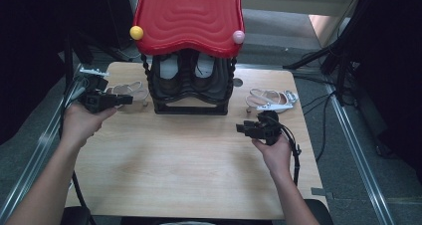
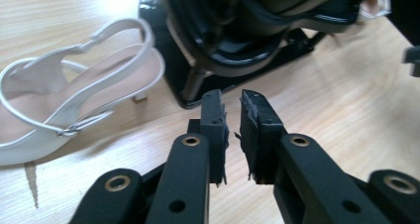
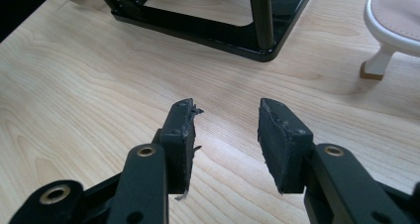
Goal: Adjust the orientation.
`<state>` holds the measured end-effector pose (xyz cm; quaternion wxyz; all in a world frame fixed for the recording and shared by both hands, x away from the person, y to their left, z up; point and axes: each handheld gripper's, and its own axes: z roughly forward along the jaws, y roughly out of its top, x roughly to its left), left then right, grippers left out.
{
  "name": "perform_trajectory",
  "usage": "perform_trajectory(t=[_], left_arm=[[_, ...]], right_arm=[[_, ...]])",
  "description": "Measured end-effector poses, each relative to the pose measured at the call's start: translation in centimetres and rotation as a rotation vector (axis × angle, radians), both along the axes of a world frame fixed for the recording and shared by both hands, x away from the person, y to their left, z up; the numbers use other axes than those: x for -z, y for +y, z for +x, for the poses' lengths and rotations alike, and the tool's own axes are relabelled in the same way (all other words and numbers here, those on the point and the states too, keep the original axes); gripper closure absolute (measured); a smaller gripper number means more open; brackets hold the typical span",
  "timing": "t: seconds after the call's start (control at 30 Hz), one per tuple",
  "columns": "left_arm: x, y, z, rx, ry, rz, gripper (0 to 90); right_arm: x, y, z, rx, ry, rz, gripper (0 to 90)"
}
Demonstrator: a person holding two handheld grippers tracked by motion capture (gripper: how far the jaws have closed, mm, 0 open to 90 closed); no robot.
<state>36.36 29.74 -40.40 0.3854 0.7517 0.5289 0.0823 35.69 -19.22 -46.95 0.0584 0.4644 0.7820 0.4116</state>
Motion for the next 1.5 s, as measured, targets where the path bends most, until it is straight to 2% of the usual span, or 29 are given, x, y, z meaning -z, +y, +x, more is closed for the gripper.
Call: perform_trajectory(t=[0.23,0.37,0.47,0.6,0.63,0.73,0.77,0.9,0.93,1.0,1.17,1.27,1.37,1.5], left_arm=[[1.8,1.0,2.0,-0.07,0.02,0.017,90.0],[2.2,2.0,3.2,-0.091,0.028,0.019,90.0],[2.3,2.4,4.1,-0.117,0.02,0.039,90.0],[2.6,2.5,5.4,-0.136,0.026,0.063,90.0],[2.7,2.4,5.7,-0.141,0.017,0.067,90.0],[2.9,2.2,6.8,-0.147,0.026,0.069,90.0],[3.1,2.1,7.1,-0.159,0.028,0.055,90.0],[4.0,2.3,8.2,-0.195,0.05,0.041,90.0],[4.2,2.4,8.4,-0.194,0.055,0.05,90.0],[4.8,2.2,8.8,-0.211,0.064,0.051,90.0],[6.2,1.8,9.2,-0.206,0.098,0.047,90.0],[6.8,1.9,9.0,-0.185,0.134,0.073,90.0],[7.1,2.1,8.5,-0.197,0.12,0.066,90.0],[7.3,2.5,8.1,-0.195,0.134,0.081,90.0]], right_arm=[[0.3,-0.3,0.0,0.004,0.002,0.008,58.9],[0.5,-0.4,0.0,0.008,0.008,0.009,59.0],[0.5,-0.3,0.0,0.005,0.012,0.01,59.0],[0.7,-0.2,0.0,0.004,0.018,0.012,58.9],[0.7,-0.2,0.0,0.003,0.018,0.013,58.9],[0.8,-0.2,0.0,0.0,0.02,0.01,58.8],[0.8,-0.2,-0.1,0.002,0.02,0.008,58.8],[0.7,-0.4,-0.2,0.004,0.022,0.017,58.8],[0.7,-0.4,-0.2,0.007,0.023,0.017,58.8],[0.8,-0.5,-0.2,0.006,0.027,0.017,58.8],[1.0,-0.5,-0.3,0.004,0.03,0.014,58.8],[0.9,-0.6,-0.5,0.007,0.03,0.01,58.8],[0.9,-0.8,-0.5,0.013,0.036,0.011,58.7],[1.0,-0.8,-0.6,0.013,0.037,0.008,58.3]])
